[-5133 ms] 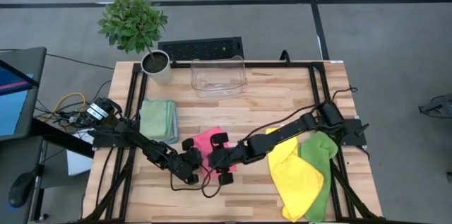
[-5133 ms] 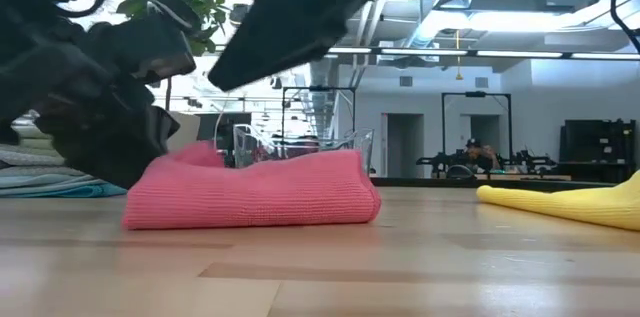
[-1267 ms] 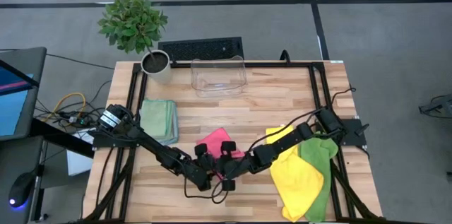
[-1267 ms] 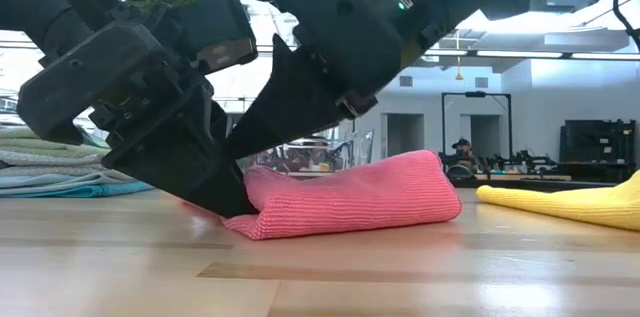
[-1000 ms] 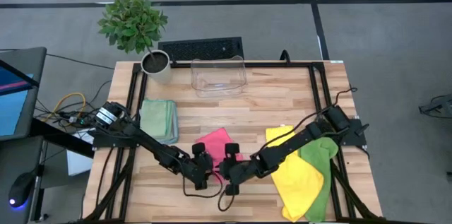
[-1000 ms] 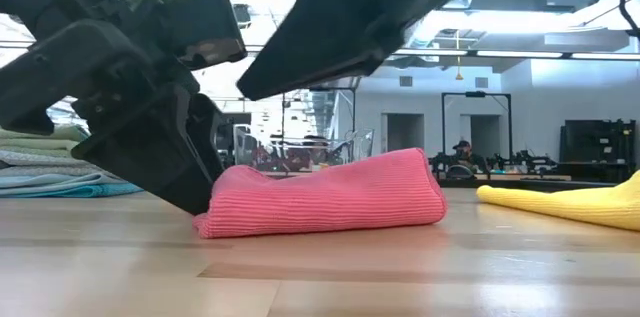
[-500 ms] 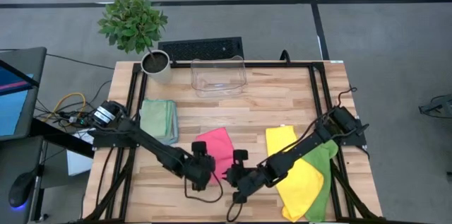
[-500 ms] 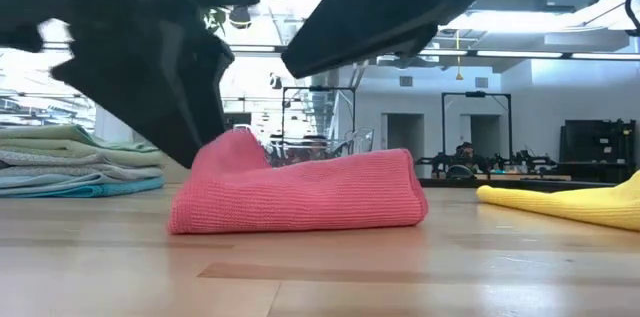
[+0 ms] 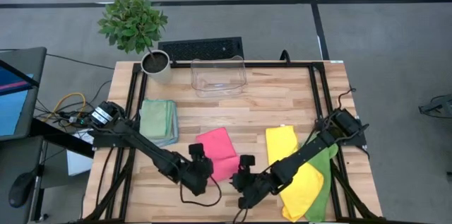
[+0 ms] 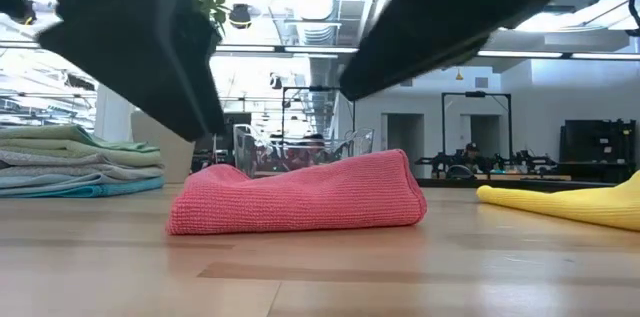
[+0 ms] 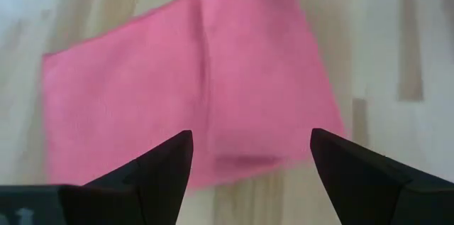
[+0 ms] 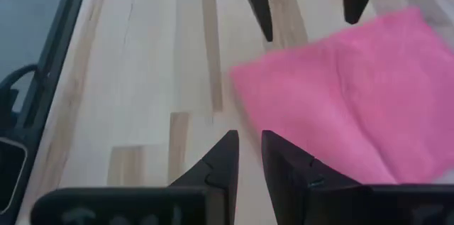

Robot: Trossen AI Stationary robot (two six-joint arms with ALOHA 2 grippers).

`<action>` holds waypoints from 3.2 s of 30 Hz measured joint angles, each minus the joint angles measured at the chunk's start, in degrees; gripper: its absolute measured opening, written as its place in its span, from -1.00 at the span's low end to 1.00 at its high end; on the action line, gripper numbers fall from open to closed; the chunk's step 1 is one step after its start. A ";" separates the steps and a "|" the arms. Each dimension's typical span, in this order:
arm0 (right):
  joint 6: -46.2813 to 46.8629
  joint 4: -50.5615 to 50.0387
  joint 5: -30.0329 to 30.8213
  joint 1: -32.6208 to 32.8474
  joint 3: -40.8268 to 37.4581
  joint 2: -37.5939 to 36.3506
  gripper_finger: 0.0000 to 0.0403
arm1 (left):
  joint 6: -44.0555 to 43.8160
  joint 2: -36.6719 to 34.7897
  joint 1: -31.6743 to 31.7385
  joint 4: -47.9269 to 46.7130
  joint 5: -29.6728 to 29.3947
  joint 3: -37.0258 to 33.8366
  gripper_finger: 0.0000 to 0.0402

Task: Fold microfiber towels
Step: Fold the pink microfiber cloth

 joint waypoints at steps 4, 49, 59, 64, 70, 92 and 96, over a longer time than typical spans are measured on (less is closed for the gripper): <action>3.76 -2.91 2.03 2.40 0.00 0.02 -0.56 | -1.53 -0.45 2.60 3.82 1.37 -1.44 0.39; 12.68 -6.71 5.79 7.70 -0.04 0.09 -0.56 | -6.71 1.49 6.74 1.59 9.59 -1.76 -0.97; 12.73 -6.67 5.81 7.70 -0.04 0.09 -0.56 | -5.62 1.49 6.52 0.06 9.47 -1.76 -0.75; 12.73 -6.69 5.81 7.70 -0.04 0.09 -0.56 | -7.88 0.97 6.14 -1.34 9.08 -1.76 -0.92; 12.73 -6.72 5.81 7.70 -0.02 0.09 -0.56 | -11.63 -2.94 3.87 -4.64 4.64 -1.76 -0.99; 3.15 3.28 9.03 4.24 -0.02 0.37 -0.56 | -23.10 -3.03 2.42 -0.48 1.46 -13.64 -1.00; -3.54 8.30 10.02 0.75 -0.12 2.74 -0.56 | -24.83 -3.37 2.25 2.03 0.96 -15.87 -1.00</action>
